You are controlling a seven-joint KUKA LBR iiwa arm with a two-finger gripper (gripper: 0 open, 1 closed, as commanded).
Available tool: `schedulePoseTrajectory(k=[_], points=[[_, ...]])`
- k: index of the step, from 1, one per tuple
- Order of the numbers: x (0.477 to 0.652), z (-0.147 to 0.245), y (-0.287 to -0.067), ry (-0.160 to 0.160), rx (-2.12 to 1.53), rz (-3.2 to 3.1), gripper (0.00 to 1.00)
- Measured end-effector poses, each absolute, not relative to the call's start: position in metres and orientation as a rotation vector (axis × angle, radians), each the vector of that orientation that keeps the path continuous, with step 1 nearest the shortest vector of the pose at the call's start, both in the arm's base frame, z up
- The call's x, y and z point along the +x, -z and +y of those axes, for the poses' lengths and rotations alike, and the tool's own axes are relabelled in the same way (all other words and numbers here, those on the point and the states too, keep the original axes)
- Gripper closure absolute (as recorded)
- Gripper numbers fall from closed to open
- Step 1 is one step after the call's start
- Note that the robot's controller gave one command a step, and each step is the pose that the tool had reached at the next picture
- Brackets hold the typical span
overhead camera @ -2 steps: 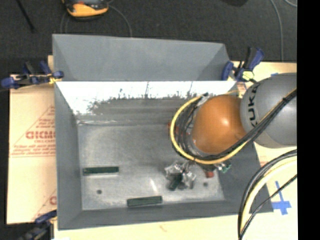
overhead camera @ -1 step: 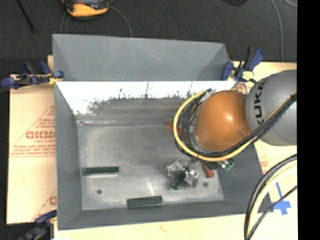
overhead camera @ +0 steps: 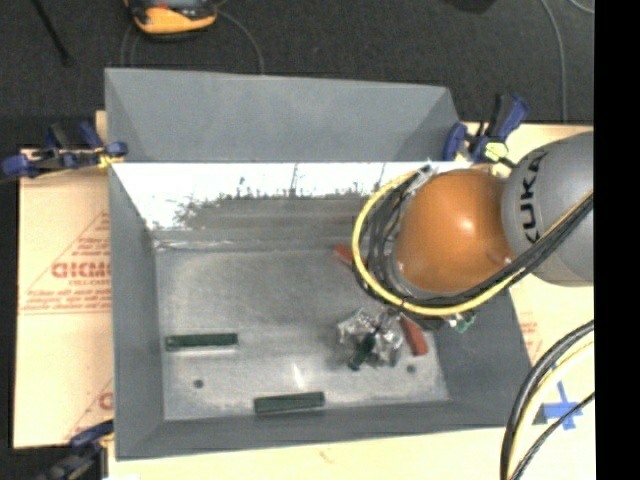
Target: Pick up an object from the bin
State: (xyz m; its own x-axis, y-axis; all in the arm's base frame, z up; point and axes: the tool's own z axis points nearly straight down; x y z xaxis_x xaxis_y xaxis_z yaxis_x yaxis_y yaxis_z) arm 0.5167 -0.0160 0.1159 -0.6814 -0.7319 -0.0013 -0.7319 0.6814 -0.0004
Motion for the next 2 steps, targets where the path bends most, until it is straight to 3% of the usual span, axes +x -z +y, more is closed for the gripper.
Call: schedulePoseTrajectory(k=[2], points=[[0.5178, -0.0162, -0.1322, 0.002, -1.250, 2.877, 1.00]])
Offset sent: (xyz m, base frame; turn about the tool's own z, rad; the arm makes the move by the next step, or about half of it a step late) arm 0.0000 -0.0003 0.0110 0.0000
